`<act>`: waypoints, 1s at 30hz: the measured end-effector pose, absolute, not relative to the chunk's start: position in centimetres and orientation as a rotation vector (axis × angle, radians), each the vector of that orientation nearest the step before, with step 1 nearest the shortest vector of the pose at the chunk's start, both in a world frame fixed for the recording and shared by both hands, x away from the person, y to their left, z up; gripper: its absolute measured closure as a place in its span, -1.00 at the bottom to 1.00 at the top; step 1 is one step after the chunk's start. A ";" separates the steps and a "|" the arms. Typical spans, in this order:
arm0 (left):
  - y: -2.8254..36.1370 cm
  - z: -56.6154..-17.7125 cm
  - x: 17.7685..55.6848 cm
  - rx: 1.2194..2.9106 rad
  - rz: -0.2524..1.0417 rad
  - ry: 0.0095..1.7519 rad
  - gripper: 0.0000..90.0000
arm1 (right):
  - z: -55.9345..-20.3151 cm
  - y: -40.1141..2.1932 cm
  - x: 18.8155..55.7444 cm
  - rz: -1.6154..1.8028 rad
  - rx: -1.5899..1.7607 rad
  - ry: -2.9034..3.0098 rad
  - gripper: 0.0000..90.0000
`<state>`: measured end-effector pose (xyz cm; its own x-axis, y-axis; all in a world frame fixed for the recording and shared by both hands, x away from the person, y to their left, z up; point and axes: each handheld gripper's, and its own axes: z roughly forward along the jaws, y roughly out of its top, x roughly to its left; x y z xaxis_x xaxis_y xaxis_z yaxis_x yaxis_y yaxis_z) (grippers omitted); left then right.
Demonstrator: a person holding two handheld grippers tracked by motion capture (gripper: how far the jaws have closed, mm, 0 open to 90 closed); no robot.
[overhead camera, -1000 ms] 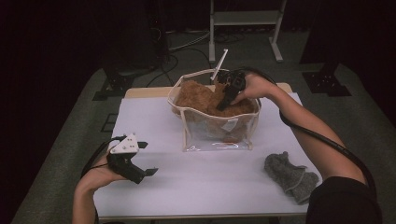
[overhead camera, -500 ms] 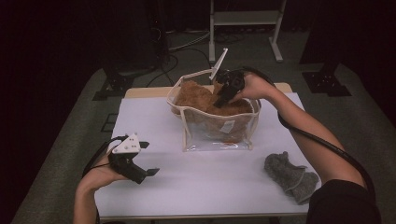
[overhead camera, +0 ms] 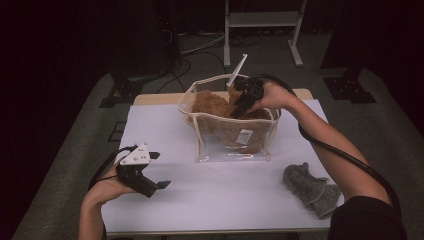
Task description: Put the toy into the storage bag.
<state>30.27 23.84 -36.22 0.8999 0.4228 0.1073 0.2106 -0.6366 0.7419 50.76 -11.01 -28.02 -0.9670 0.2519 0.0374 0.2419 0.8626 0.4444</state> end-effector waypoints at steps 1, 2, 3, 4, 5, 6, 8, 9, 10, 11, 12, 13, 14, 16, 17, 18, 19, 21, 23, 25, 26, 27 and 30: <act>23.8 -36.2 30.3 2.278 0.348 0.450 -0.93 | -27.8 -11.3 50.6 0.729 0.400 3.004 0.22; 23.8 -36.2 30.3 2.278 0.348 0.450 -0.93 | -27.5 -11.5 50.5 0.738 0.409 3.004 0.22; 23.8 -36.2 30.2 2.277 0.346 0.453 -0.93 | -27.5 -11.5 50.5 0.738 0.409 3.004 0.22; 23.8 -36.3 30.2 2.275 0.344 0.453 -0.93 | -27.2 -11.9 50.4 0.760 0.404 2.991 0.21; 23.8 -36.3 30.2 2.276 0.345 0.452 -0.93 | -26.9 -12.4 50.3 0.793 0.416 2.980 0.19; 23.8 -36.2 30.2 2.268 0.346 0.456 -0.93 | -26.3 -13.2 50.2 0.836 0.433 2.963 0.15; 23.9 -36.3 30.1 2.270 0.346 0.451 -0.93 | -25.7 -13.9 49.9 0.869 0.445 2.947 0.14; 23.9 -36.3 30.1 2.270 0.348 0.453 -0.93 | -25.5 -14.1 49.8 0.882 0.445 2.942 0.12; 23.9 -36.2 30.1 2.266 0.346 0.453 -0.93 | -25.2 -14.3 49.7 0.891 0.448 2.933 0.11; 23.9 -36.2 30.0 2.261 0.344 0.455 -0.93 | -24.9 -14.6 49.5 0.904 0.448 2.925 0.10; 23.9 -36.2 30.0 2.261 0.344 0.455 -0.93 | -24.9 -14.6 49.5 0.904 0.448 2.925 0.10; 23.9 -36.2 30.0 2.264 0.348 0.454 -0.93 | -24.5 -15.1 49.2 0.937 0.439 2.908 0.08; 24.0 -36.1 30.0 2.263 0.352 0.456 -0.93 | -24.3 -15.3 49.0 0.940 0.440 2.904 0.07; 24.0 -36.1 29.9 2.262 0.353 0.454 -0.93 | -23.8 -15.8 48.6 0.956 0.441 2.892 0.05; 24.0 -36.1 29.9 2.262 0.354 0.455 -0.93 | -23.7 -16.0 48.5 0.964 0.440 2.886 0.05; 24.0 -36.1 29.9 2.261 0.354 0.455 -0.93 | -23.5 -16.4 48.3 0.972 0.448 2.880 0.04; 23.9 -36.1 29.9 2.262 0.354 0.457 -0.93 | -23.4 -16.7 48.1 0.979 0.453 2.874 0.04; 23.9 -36.1 30.0 2.270 0.354 0.453 -0.93 | -23.3 -17.0 47.9 0.987 0.459 2.869 0.04; 23.8 -36.2 30.0 2.271 0.350 0.452 -0.93 | -23.0 -17.9 47.4 0.998 0.474 2.855 0.04; 23.7 -36.3 30.0 2.273 0.349 0.451 -0.93 | -22.8 -18.5 47.0 1.013 0.480 2.841 0.02; 23.6 -36.3 30.0 2.274 0.345 0.452 -0.93 | -22.7 -19.3 46.5 1.021 0.496 2.831 0.01; 23.6 -36.3 30.0 2.274 0.345 0.452 -0.93 | -22.7 -19.3 46.5 1.021 0.496 2.831 0.01; 23.6 -36.3 30.0 2.272 0.345 0.449 -0.93 | -22.6 -20.6 45.8 1.050 0.521 2.811 -0.01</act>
<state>29.97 23.56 -36.28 0.9006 0.4217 0.1051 0.2102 -0.6343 0.7440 45.78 -20.58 -22.62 -0.9371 0.3478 0.0296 0.2820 0.7045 0.6513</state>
